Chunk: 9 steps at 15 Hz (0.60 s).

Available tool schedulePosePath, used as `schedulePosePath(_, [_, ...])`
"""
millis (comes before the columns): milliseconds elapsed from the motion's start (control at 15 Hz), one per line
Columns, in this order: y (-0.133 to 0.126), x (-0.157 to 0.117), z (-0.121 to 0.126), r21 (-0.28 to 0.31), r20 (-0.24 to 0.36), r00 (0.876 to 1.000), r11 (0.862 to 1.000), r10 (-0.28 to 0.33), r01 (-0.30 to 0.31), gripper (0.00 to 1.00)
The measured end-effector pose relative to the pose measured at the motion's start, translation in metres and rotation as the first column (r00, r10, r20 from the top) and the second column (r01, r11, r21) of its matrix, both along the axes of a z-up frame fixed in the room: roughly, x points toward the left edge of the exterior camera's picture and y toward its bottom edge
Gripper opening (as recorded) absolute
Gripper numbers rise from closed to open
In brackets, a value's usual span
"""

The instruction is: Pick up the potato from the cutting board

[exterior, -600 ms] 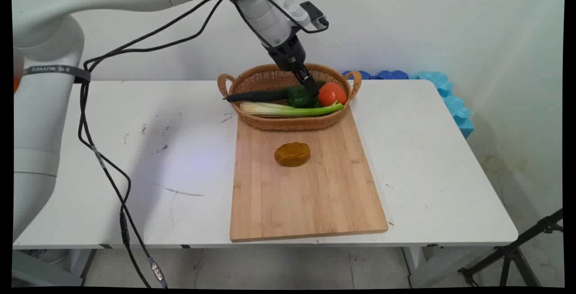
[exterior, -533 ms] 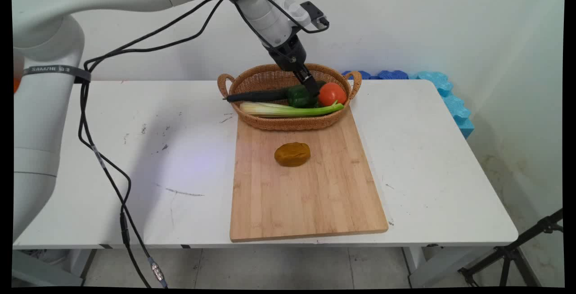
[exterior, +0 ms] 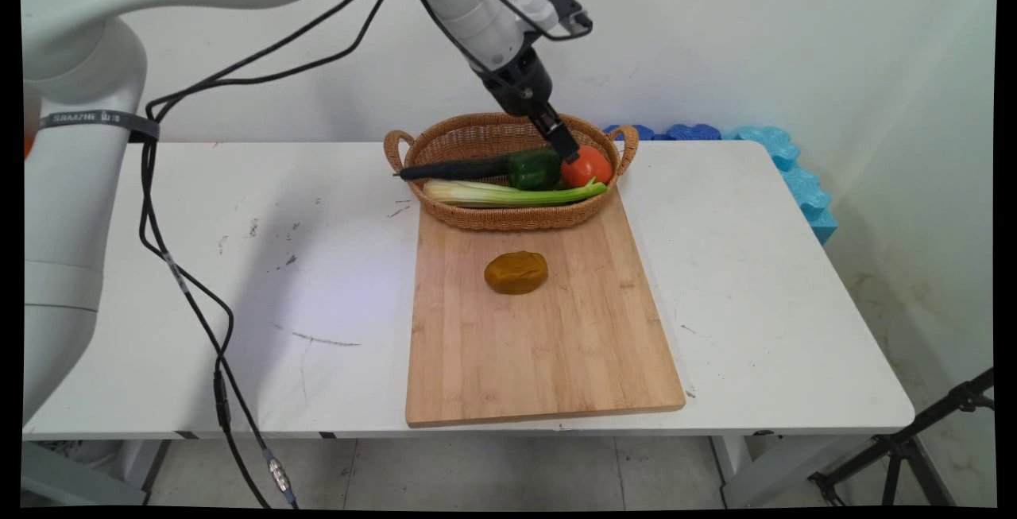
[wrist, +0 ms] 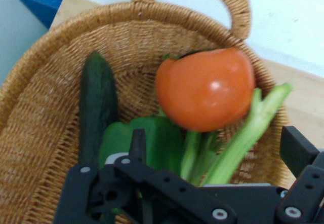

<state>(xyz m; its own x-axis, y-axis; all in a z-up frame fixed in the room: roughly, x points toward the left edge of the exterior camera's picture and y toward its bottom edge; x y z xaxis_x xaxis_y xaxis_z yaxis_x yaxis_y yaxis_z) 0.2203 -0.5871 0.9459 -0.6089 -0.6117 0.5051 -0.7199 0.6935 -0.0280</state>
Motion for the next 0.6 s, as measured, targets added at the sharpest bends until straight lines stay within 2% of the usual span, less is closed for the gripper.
schedulePosePath(333, [0.026,0.0,0.036,0.022,-0.051,0.998,0.999,-0.023,0.024,1.0])
schedulePosePath(600, [0.06,0.017,0.056,0.052,-0.09,0.995,0.998,-0.032,0.036,1.0])
